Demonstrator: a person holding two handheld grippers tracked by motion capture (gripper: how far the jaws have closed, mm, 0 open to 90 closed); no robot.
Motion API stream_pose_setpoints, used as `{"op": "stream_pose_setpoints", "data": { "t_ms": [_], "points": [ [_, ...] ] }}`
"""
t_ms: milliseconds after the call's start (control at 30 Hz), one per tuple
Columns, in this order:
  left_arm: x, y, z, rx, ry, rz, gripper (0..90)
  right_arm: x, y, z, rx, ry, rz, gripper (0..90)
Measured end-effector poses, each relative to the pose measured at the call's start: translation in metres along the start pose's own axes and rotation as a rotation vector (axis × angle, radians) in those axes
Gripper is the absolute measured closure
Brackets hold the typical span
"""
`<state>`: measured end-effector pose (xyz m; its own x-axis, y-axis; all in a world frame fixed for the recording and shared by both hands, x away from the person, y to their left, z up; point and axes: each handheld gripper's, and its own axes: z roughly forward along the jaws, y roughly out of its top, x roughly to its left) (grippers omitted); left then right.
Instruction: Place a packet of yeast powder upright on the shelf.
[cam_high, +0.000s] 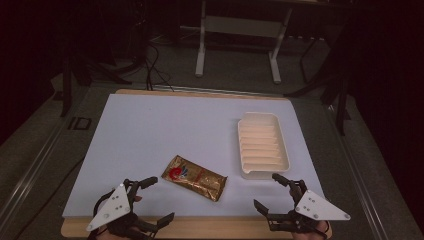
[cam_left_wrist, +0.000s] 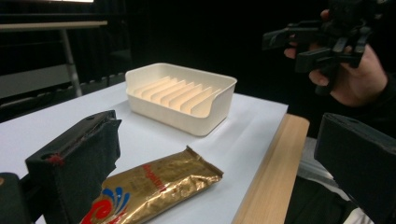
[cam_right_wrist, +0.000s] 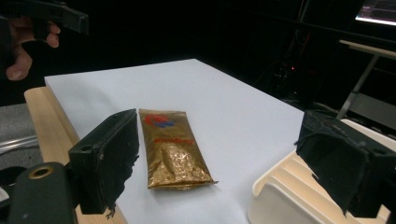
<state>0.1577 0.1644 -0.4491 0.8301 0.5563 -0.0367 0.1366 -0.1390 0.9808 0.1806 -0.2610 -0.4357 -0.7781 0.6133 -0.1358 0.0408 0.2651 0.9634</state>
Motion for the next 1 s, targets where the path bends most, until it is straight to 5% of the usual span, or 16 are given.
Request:
{"op": "stream_pose_setpoints", "data": {
  "t_ms": [167,400,567,1000],
  "points": [
    [0.003,0.010,0.000,0.007,-0.005,-0.034,0.9,-0.001,0.001,0.002,-0.001,0.010,0.000,12.1],
    [0.015,0.020,0.006,0.033,0.064,-0.025,0.9,-0.001,0.001,0.005,0.000,-0.008,0.014,11.3],
    [0.031,0.017,0.017,0.080,0.058,-0.094,0.9,-0.001,0.002,0.009,0.015,-0.015,0.016,11.2],
    [0.058,0.003,0.043,0.129,0.137,-0.139,4.0,-0.002,0.003,0.016,0.015,0.001,0.021,11.9]
  ]
}}
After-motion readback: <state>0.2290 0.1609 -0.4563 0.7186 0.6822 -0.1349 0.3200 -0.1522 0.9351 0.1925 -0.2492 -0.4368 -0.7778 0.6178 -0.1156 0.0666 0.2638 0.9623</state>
